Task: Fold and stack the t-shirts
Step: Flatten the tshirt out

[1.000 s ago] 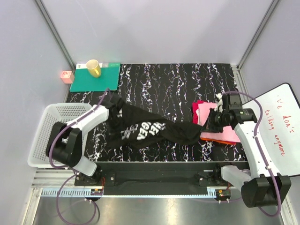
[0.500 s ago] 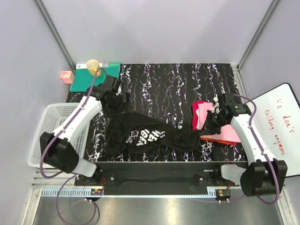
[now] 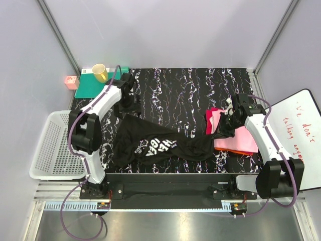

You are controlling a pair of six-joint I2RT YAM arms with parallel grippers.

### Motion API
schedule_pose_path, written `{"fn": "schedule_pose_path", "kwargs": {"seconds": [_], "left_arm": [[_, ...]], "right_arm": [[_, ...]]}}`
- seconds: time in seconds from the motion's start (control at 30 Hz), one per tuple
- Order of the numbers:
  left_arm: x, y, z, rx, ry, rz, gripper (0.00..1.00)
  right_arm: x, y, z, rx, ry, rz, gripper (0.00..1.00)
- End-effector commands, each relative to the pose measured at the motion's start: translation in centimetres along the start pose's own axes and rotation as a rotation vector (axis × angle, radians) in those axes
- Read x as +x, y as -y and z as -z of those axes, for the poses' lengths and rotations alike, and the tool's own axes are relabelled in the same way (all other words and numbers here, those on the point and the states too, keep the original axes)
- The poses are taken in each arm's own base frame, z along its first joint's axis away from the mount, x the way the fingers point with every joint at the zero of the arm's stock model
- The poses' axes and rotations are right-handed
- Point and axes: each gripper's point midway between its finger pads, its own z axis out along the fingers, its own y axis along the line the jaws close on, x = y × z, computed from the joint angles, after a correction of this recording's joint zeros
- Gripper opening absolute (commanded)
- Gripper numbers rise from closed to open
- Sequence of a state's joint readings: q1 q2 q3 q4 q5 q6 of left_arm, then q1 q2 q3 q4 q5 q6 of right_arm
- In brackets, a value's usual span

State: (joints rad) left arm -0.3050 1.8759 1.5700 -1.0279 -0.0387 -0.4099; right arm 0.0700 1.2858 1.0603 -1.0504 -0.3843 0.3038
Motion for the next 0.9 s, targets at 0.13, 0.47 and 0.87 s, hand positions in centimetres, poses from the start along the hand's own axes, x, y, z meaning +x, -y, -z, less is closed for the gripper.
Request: {"fn": "schedule_pose_path", "kwargs": {"seconds": [0.13,0.47,0.87], "left_arm": [[-3.9,-2.1,-1.3,0.004,0.024,0.033,0.88],[-4.2,-1.2,-5.3,0.046,-0.064,0.027,0.75],[-2.5,-2.7,-9.2,-0.04,-0.165,0.043,0.72]], "right_arm": [[-1.5,-0.7,0.1,-0.019,0.043,0.031,0.0],[-1.9,-0.6,0.2,-0.008,0.052,0.034,0.0],[-2.5,-0.7,0.2,-0.002,0.057,0.043,0.0]]}}
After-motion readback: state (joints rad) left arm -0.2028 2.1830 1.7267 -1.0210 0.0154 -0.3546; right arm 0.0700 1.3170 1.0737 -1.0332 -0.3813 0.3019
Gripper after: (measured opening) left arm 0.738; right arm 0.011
